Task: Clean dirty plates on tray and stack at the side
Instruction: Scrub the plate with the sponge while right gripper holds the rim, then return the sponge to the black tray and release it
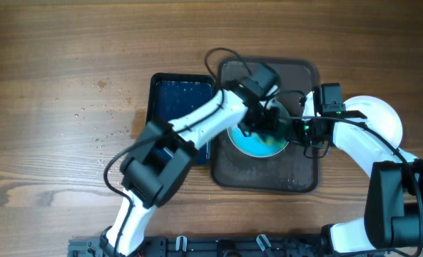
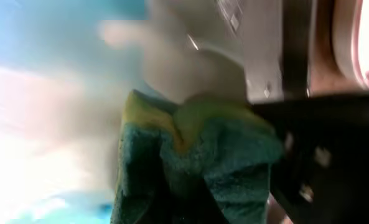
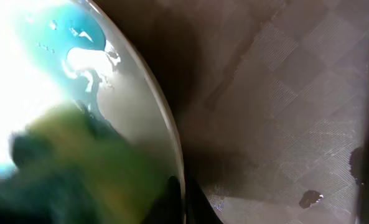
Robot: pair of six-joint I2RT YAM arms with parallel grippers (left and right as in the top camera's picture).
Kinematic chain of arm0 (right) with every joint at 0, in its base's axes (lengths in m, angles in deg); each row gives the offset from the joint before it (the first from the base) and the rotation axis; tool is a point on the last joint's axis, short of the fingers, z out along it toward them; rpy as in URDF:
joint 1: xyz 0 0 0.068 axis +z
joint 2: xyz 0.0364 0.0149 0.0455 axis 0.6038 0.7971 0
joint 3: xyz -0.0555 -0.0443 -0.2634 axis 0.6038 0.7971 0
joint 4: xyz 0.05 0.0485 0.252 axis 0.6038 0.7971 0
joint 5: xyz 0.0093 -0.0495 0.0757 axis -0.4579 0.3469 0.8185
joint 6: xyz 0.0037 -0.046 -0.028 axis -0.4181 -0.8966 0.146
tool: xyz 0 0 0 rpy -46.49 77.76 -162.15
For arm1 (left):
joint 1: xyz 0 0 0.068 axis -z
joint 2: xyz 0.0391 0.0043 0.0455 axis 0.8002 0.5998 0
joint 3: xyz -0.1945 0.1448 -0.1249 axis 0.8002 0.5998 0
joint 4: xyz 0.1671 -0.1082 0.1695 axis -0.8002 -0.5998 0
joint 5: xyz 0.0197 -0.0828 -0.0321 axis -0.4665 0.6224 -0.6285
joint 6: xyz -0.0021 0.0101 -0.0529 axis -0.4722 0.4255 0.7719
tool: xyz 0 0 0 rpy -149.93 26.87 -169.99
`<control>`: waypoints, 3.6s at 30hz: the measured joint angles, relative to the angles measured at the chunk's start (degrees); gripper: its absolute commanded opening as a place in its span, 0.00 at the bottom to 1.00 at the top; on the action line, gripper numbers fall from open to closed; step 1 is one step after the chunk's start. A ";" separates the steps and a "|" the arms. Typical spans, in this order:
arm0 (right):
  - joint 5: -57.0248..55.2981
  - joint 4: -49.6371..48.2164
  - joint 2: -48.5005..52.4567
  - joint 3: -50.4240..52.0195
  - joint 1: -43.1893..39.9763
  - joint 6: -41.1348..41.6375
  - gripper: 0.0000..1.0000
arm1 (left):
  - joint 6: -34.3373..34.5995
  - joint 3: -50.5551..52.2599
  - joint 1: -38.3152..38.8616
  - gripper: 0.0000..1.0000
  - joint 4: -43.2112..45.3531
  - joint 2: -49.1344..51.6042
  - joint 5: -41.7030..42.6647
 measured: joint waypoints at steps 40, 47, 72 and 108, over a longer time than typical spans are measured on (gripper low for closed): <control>0.59 1.03 0.07 -0.17 0.26 -2.43 0.04 | 10.23 -1.20 0.66 0.04 5.46 0.94 -10.25; 0.61 1.01 0.07 -0.17 0.28 -2.62 0.04 | 7.52 -1.36 0.70 0.04 2.38 1.29 -15.74; -0.31 1.77 0.07 -0.44 -0.13 -3.52 0.04 | -3.96 -1.97 -3.17 0.04 -6.21 2.23 -5.03; 0.83 -0.72 0.20 -0.42 0.52 -5.46 0.04 | 3.15 -1.07 -22.95 0.04 -22.97 -15.10 -20.06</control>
